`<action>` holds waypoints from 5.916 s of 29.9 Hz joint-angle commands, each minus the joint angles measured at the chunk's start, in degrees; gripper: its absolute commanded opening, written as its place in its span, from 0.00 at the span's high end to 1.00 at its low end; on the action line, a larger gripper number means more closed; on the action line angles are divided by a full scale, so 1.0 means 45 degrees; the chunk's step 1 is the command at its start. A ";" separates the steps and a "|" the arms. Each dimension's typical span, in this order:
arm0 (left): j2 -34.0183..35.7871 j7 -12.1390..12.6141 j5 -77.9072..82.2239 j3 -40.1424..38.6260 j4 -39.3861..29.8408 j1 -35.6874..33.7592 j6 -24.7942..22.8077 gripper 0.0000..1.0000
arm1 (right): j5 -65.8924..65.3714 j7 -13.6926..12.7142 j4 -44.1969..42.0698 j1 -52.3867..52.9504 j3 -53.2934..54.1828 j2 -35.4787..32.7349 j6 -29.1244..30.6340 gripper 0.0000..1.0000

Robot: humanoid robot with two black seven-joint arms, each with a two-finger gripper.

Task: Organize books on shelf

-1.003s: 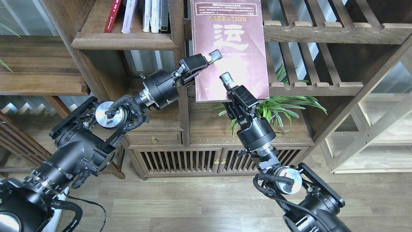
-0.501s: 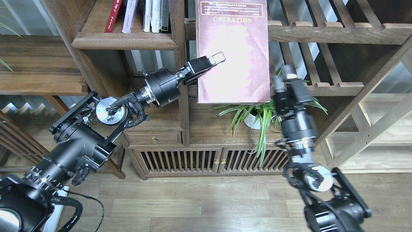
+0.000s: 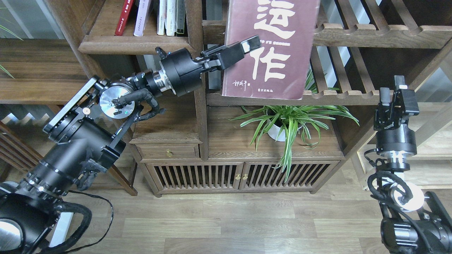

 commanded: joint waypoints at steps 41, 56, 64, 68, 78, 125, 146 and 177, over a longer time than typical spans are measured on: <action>0.0000 -0.4261 0.5616 -0.7551 -0.6268 0.5364 0.0004 1.00 | -0.0734 -0.0127 -0.0516 -0.0075 -0.1661 -0.0281 -0.0001 0.32; 0.0878 -0.4261 0.5655 -0.9369 -0.5312 0.5364 0.0004 1.00 | -0.0753 -0.0127 -0.0750 -0.0075 -0.2150 -0.0203 -0.0001 0.30; 0.1601 -0.4475 0.5694 -0.9604 -0.4297 0.5364 0.0004 1.00 | -0.0753 -0.0127 -0.0809 -0.0056 -0.2364 -0.0163 -0.0001 0.30; 0.2030 -0.4593 0.5733 -0.9546 -0.3789 0.5345 0.0004 1.00 | -0.0753 -0.0127 -0.0809 -0.0056 -0.2364 -0.0144 -0.0001 0.30; 0.2421 -0.4593 0.6279 -0.8765 -0.3241 0.4525 0.0004 1.00 | -0.0734 -0.0127 -0.0809 -0.0095 -0.2365 -0.0105 -0.0001 0.30; 0.4961 -0.5374 0.7295 -0.1988 0.0098 -0.0846 0.6869 0.98 | -0.0734 -0.0264 -0.0809 -0.0114 -0.2169 -0.0300 -0.0001 0.29; 0.4668 -0.5901 0.7295 -0.0581 0.1641 -0.2174 0.8179 0.96 | -0.0714 -0.0244 -0.0809 -0.0173 -0.2130 -0.0300 -0.0001 0.30; 0.3673 -0.7287 0.7042 0.1177 0.4512 -0.3717 0.8452 0.91 | -0.0714 -0.0244 -0.0809 -0.0173 -0.1955 -0.0320 -0.0001 0.30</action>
